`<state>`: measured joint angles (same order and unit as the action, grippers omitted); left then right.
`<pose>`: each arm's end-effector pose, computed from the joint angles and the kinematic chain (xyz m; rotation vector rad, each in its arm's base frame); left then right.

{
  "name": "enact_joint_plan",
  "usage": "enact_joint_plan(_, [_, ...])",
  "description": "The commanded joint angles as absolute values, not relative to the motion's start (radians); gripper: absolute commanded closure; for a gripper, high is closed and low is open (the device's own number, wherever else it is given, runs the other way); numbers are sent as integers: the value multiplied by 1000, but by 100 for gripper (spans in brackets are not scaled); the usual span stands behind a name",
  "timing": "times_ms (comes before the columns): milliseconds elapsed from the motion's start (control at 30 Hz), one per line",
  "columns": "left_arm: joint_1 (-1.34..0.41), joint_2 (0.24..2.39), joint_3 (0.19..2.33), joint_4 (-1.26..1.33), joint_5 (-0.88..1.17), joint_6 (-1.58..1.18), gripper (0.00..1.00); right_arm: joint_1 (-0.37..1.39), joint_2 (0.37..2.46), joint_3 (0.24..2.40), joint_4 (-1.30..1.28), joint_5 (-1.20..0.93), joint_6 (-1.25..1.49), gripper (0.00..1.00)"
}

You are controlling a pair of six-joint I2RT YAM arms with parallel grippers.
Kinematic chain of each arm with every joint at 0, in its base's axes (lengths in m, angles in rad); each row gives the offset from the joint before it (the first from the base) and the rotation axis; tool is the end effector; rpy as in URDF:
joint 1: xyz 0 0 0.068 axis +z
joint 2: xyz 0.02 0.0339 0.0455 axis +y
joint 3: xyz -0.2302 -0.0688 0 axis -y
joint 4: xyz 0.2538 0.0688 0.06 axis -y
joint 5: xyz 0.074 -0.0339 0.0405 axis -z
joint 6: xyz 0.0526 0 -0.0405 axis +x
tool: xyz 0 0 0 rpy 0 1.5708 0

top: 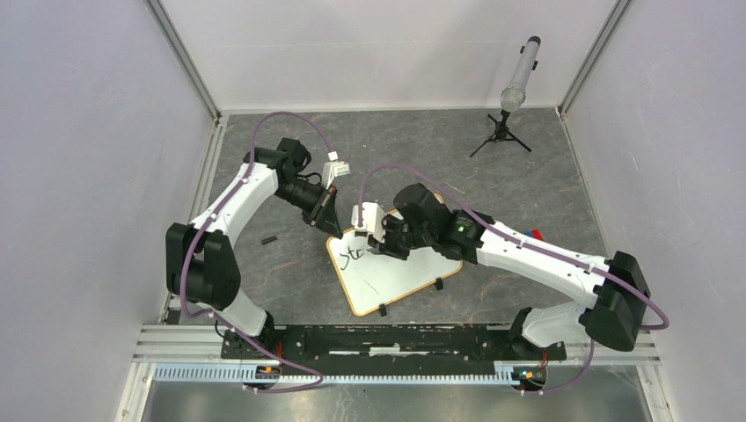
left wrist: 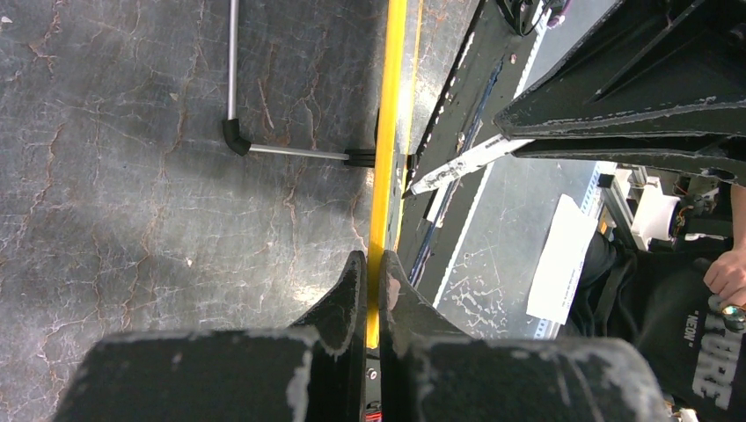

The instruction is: Write a sentence on the whiteboard

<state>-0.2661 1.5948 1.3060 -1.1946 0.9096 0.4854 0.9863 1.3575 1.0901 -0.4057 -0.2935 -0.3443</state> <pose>0.2739 -0.1177 0.2230 1.0342 2.4658 -1.2866 0.1689 0.2829 0.2518 -1.5427 1.7019 0.6696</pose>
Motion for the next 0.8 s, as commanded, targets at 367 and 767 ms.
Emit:
enact_joint_plan(367, [-272,1598,1334,-1207,890,475,97,959,1307,1105,-403,-275,-351,100])
enact_joint_plan(767, [-272,1606,1335,-1207,887,476,98,959,1331,1085,-403,-238,-365,100])
